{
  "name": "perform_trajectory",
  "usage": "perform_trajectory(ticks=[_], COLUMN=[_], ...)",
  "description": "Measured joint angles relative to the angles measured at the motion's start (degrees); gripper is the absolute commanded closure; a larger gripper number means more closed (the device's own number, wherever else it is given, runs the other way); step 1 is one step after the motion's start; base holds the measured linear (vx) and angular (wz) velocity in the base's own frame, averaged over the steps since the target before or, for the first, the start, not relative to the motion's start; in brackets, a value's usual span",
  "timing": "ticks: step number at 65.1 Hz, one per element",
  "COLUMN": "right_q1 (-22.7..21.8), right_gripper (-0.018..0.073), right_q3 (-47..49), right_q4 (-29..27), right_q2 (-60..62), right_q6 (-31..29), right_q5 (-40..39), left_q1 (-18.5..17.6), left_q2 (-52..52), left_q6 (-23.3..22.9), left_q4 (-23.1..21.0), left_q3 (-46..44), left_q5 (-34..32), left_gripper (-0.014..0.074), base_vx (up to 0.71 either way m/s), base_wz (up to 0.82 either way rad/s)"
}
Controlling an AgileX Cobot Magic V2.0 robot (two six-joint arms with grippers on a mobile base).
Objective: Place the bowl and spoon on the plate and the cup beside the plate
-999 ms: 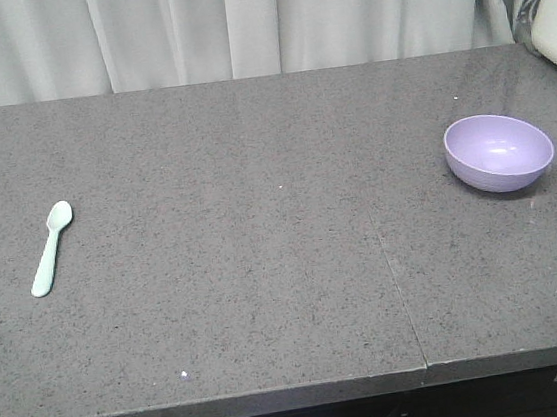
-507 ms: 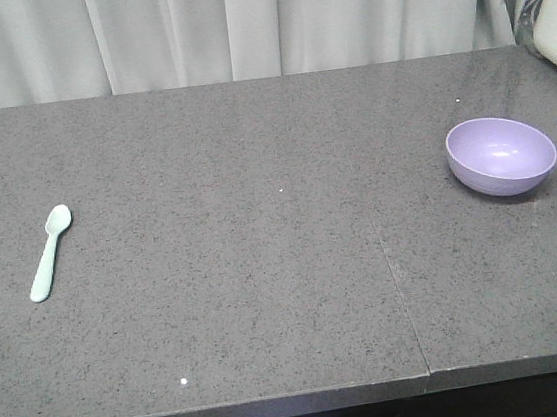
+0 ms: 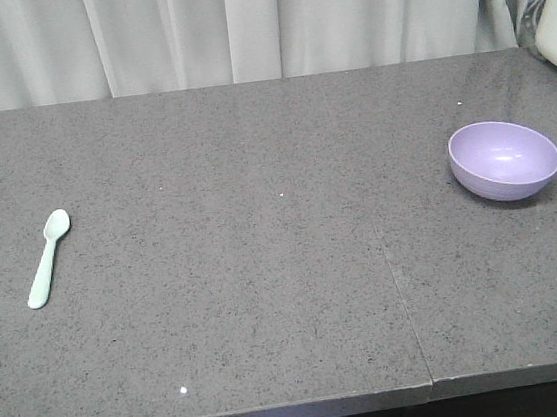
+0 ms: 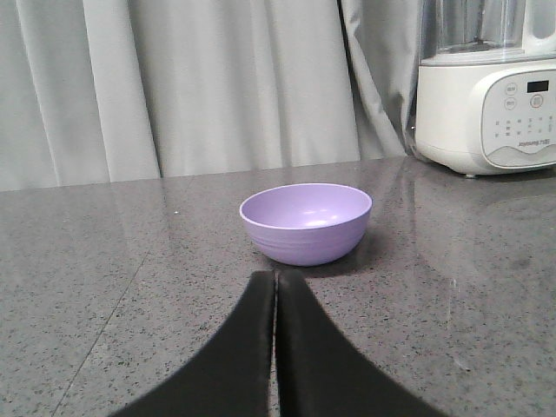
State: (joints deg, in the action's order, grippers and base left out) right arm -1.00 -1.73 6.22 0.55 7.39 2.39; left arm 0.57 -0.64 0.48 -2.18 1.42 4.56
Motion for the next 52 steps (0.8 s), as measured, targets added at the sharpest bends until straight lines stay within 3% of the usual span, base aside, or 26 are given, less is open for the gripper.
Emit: perform_trajectory(ticks=[52], right_q1=[0.0], right_gripper=[0.0561], right_q3=[0.0], right_q4=[0.0], right_q2=[0.0], right_q6=[0.0], right_q5=[0.0], left_q1=[0.0], left_q2=[0.0], left_q6=[0.0], left_q4=[0.0], left_q3=[0.0], left_q5=[0.0], left_gripper=[0.0602], base_vx=[0.01], base_wz=[0.00])
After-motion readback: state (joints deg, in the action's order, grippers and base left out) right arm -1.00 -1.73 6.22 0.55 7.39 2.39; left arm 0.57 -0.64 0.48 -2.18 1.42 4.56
